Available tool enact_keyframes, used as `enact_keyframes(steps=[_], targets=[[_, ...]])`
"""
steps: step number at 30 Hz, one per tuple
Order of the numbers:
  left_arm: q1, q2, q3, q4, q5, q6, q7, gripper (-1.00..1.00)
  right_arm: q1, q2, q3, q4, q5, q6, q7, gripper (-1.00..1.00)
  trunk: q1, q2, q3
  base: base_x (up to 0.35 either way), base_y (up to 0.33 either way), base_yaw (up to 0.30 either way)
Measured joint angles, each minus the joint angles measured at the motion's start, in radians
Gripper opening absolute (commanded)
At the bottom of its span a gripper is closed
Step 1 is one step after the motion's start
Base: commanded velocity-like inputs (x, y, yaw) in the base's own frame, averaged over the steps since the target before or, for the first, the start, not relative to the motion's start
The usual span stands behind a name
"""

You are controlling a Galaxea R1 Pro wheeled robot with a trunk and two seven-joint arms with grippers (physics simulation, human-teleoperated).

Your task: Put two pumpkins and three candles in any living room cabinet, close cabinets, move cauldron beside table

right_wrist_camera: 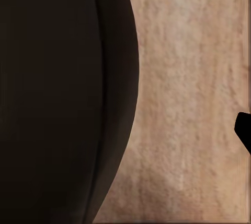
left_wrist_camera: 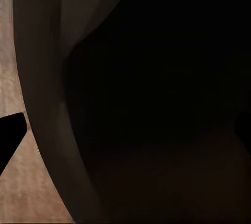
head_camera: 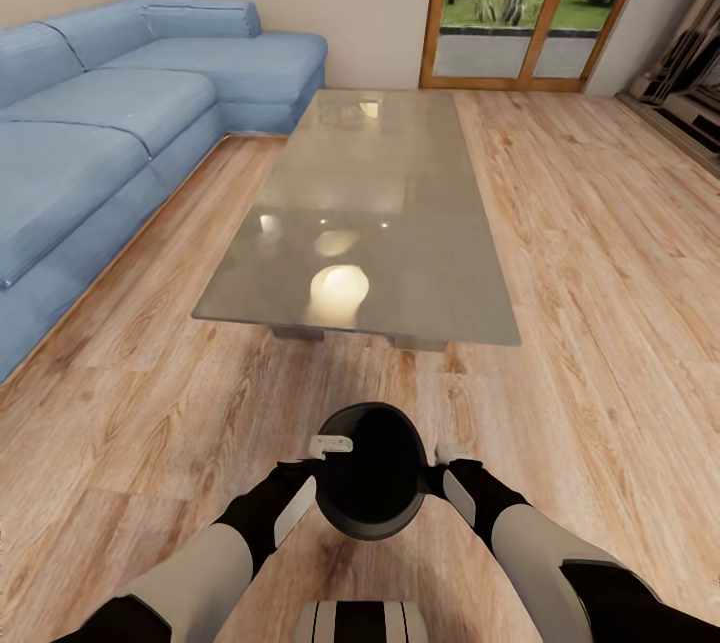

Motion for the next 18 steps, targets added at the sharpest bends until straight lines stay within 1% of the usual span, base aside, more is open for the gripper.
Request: enact_keyframes(steps=[18], targets=[[0.0, 0.0, 0.0, 0.0, 0.0, 0.0, 0.0, 1.0, 0.0, 0.0, 0.0, 0.0, 0.0, 0.0, 0.0, 1.0, -0.069, 0.126, 0.056, 0.0, 0.0, 0.0]])
